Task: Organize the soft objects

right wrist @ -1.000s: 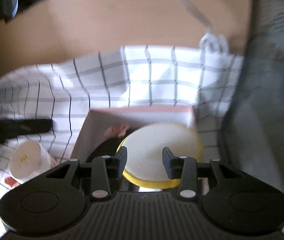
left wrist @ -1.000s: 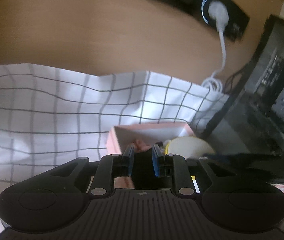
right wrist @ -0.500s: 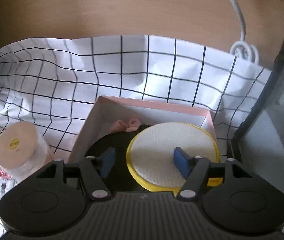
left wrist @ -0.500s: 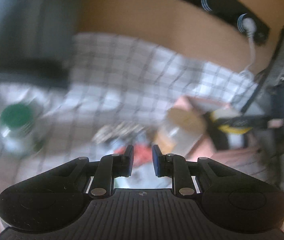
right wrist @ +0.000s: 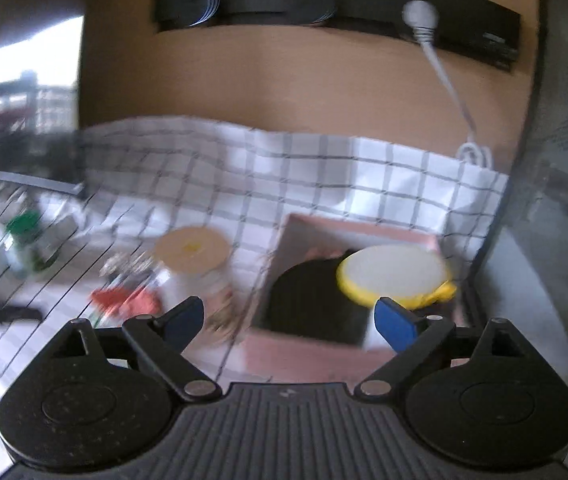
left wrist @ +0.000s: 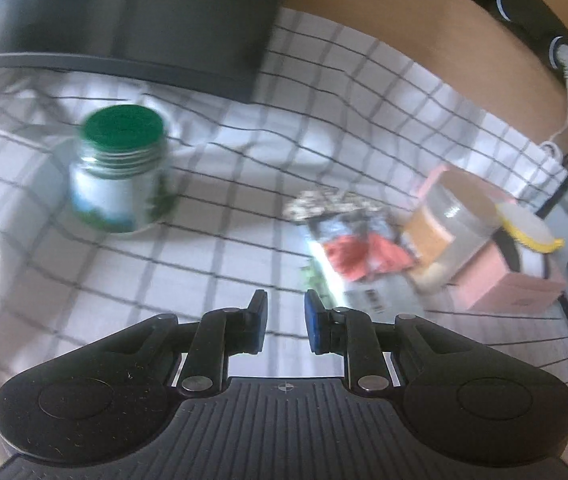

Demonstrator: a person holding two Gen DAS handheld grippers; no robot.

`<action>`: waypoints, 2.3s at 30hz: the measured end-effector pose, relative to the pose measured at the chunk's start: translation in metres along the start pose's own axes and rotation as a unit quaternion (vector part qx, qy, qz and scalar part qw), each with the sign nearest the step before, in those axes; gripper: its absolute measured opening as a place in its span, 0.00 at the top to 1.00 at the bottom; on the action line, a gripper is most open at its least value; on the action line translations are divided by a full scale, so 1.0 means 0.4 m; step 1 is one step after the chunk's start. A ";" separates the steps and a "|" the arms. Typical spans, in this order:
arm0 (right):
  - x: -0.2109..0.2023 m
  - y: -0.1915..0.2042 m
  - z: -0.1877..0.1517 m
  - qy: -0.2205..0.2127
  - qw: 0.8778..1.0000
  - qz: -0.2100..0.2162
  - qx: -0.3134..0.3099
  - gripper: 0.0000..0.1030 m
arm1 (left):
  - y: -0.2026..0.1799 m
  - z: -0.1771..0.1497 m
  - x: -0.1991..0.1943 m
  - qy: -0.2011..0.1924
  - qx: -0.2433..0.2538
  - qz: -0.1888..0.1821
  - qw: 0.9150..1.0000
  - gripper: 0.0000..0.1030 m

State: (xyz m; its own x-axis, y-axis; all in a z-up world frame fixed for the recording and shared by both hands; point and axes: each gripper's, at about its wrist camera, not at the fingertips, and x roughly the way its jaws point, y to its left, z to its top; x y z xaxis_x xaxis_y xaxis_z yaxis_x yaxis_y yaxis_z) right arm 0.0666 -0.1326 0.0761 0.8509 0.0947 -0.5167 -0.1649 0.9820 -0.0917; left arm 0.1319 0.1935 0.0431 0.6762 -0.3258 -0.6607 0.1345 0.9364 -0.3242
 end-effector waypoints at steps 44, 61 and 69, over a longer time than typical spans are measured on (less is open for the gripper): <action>0.018 0.080 -0.178 0.105 0.994 0.029 -0.026 0.10 | -0.181 0.079 0.213 0.030 0.191 -0.018 0.981 0.87; 0.137 0.287 -0.068 0.038 0.990 0.091 -0.098 0.10 | 0.086 0.052 -0.031 -0.018 0.055 0.052 0.997 0.94; 0.300 0.471 -0.010 -0.006 0.981 0.066 -0.181 0.12 | 0.169 0.002 -0.043 0.079 -0.052 0.003 0.996 0.92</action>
State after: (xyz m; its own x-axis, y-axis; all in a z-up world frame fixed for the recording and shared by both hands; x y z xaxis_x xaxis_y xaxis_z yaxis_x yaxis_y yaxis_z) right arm 0.1356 0.0630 -0.0065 0.8159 0.2217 -0.5341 -0.4390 0.8386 -0.3225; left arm 0.1301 0.2624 0.0330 0.5536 -0.3445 -0.7582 0.0499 0.9225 -0.3827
